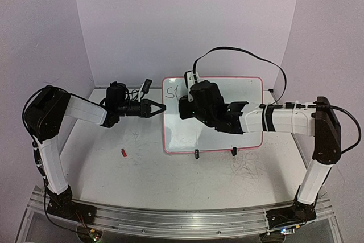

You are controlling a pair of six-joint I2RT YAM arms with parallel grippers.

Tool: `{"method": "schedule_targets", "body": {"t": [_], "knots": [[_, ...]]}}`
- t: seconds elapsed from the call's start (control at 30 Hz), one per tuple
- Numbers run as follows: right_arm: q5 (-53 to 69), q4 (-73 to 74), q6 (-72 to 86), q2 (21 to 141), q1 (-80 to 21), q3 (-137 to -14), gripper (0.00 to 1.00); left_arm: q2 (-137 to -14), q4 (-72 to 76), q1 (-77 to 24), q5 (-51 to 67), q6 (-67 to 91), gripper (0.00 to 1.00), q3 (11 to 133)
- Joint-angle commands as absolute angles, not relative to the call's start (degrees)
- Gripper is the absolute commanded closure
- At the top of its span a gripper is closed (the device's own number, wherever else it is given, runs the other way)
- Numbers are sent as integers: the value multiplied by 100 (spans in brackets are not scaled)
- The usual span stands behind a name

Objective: Write a sentence on the whiteboard

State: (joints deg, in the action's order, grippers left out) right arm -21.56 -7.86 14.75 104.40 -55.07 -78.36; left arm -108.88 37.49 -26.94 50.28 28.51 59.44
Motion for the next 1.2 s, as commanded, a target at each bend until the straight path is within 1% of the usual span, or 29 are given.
{"method": "schedule_targets", "body": {"t": [0.0,0.2,0.37,0.43,0.7,1.17], "knots": [[-2377,-649,1542,10210,-5487,-7765,100,-10691,3811,-2714,5078,2962,100,5939],[-2724,-609,1508,10005,-5489,-7703,100,-10672,3812,-2715,5075,2953,100,5934],[-2083,-1008,1364,9683,-5489,-7531,100,-10677,3809,-2715,5075,2953,100,5941],[-1883,-1149,1339,9740,-5492,-7604,100,-10678,3807,-2715,5078,2953,100,5952],[-1887,-1248,1235,10255,-5472,-8156,100,-10654,3809,-2713,5089,2962,100,5946],[-2050,-1248,1208,10466,-5426,-8238,100,-10634,3806,-2715,5092,2953,100,5929]]}}
